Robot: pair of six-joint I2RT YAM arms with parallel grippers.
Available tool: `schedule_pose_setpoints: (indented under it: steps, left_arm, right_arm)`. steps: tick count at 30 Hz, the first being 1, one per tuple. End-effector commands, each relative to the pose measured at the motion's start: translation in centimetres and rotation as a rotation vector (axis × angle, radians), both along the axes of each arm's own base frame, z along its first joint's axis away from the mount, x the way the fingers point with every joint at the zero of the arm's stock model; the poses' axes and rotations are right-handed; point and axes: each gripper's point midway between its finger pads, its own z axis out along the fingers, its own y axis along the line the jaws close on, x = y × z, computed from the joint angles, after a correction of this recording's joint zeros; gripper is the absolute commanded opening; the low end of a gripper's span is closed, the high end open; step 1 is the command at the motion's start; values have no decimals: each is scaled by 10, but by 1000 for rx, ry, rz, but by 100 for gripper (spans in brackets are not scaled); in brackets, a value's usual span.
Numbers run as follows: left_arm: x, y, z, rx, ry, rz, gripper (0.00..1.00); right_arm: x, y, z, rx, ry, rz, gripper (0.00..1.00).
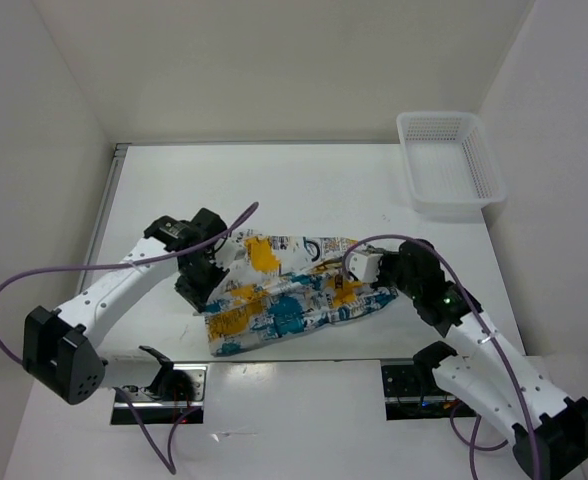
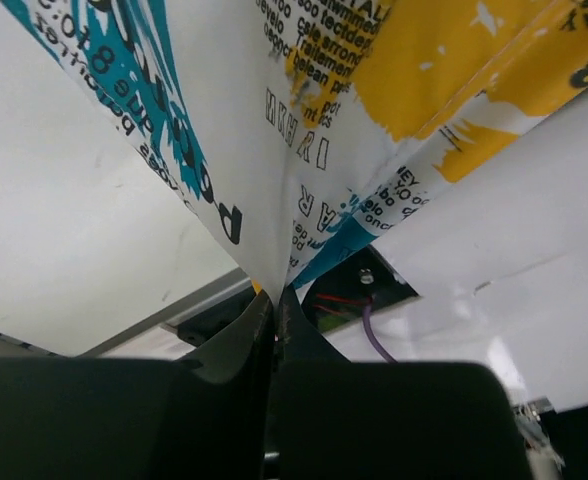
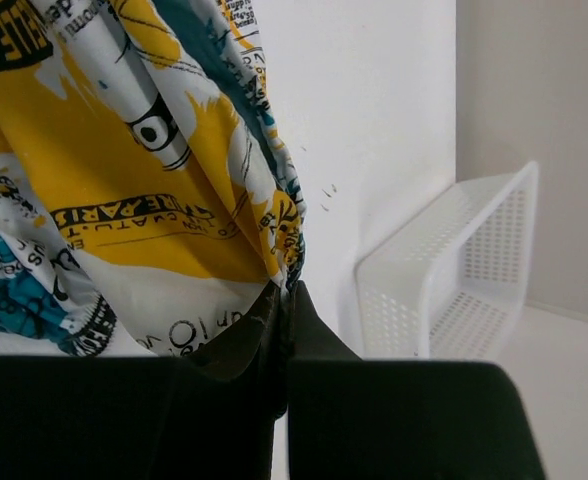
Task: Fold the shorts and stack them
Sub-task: Fold the shorts
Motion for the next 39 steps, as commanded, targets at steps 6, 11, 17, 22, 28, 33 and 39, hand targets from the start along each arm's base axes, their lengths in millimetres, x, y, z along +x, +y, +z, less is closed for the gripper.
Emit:
schedule_pose_setpoints:
  steps: [6, 11, 17, 22, 28, 33, 39]
  left_arm:
    - [-31, -20, -5, -12, 159, -106, 6]
    - [-42, -33, -3, -37, 166, -182, 34]
    - [-45, -30, 0, -50, 145, -184, 47]
    - [17, -28, -10, -51, -147, -110, 56]
    - [98, -48, -55, 3, -135, -28, 56]
    - [120, -59, -84, 18, -123, -28, 54]
    - [109, -43, -126, 118, -44, -28, 53]
  right_arm:
    - [-28, -11, -2, -115, -14, 115, 0]
    - [-63, -12, -15, -179, 66, 251, 25]
    - [-60, -8, 35, -103, -102, 241, 100]
    - [-45, 28, 135, 206, -378, 278, 100]
    - [-7, 81, 41, 194, 162, 297, 55]
    - [2, 99, -37, 130, 561, 225, 9]
    - [-17, 95, -83, 120, 673, 195, 0]
